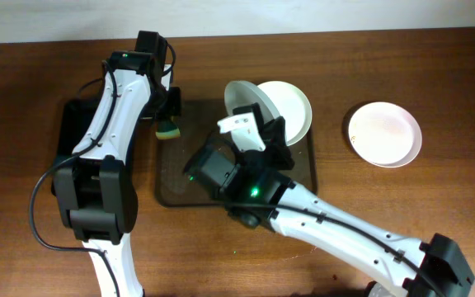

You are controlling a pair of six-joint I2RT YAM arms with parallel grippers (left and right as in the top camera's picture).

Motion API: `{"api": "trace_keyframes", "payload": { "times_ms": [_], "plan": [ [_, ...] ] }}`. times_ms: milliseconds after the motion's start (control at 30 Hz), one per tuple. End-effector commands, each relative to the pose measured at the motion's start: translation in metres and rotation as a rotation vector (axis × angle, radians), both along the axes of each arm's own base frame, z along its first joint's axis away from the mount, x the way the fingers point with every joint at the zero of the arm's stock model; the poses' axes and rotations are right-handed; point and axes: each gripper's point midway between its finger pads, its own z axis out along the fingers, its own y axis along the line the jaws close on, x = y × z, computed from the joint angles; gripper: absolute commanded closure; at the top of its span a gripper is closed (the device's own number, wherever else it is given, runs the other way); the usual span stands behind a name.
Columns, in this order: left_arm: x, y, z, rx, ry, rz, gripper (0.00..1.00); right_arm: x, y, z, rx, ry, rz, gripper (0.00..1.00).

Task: Clean dirty plates on tray and stack at the side
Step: 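Carry the plate right and stack it on the side plate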

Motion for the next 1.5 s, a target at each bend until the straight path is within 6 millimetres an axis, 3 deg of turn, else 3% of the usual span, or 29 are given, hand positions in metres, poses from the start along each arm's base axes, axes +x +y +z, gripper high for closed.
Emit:
{"api": "trace_keyframes", "payload": {
  "times_ms": [0,300,433,533,800,900,1000,1100,1233,1367,1400,1433,1467],
  "plan": [
    [0.004,-0.002,0.016,-0.017,-0.044,-0.017,0.99,-0.020,-0.004,0.048,-0.056,-0.194,-0.067,0.96],
    [0.004,-0.002,0.016,-0.017,-0.044,-0.017,1.00,-0.018,0.000,0.043,0.015,-0.197,-0.051,0.96],
    [0.004,-0.002,0.016,-0.017,-0.042,-0.017,1.00,0.001,0.001,0.005,0.186,-0.018,0.009,0.96],
    [0.003,-0.002,0.015,-0.016,-0.039,-0.017,1.00,0.009,-0.018,-0.022,0.383,0.130,-0.011,0.96],
    [0.002,-0.002,0.013,-0.016,-0.035,-0.017,0.99,0.035,-0.119,-0.065,0.878,0.448,-0.169,0.96],
    [0.002,-0.002,0.013,-0.016,-0.035,-0.017,0.99,0.039,-0.184,-0.077,1.013,0.452,-0.314,0.96],
    [0.005,-0.002,0.014,-0.018,-0.047,-0.017,0.99,0.035,-0.266,-0.093,1.099,0.392,-0.516,0.96],
    [0.006,-0.002,0.014,-0.018,-0.050,-0.017,0.99,0.027,-0.313,-0.113,1.120,0.376,-0.648,0.96],
    [0.007,-0.002,0.014,-0.019,-0.055,-0.017,1.00,0.029,-0.348,-0.146,1.138,0.381,-0.746,0.96],
    [0.007,-0.002,0.014,-0.019,-0.056,-0.017,0.99,0.038,-0.357,-0.188,1.145,0.435,-0.794,0.96],
    [0.007,-0.002,0.014,-0.019,-0.056,-0.017,1.00,0.040,-0.357,-0.197,1.144,0.450,-0.800,0.91],
    [0.007,-0.002,0.015,-0.019,-0.056,-0.017,1.00,0.041,-0.357,-0.207,1.144,0.468,-0.809,0.75],
    [0.008,-0.002,0.015,-0.019,-0.057,-0.017,0.99,0.040,-0.357,-0.213,1.144,0.482,-0.817,0.44]
  ]
}}
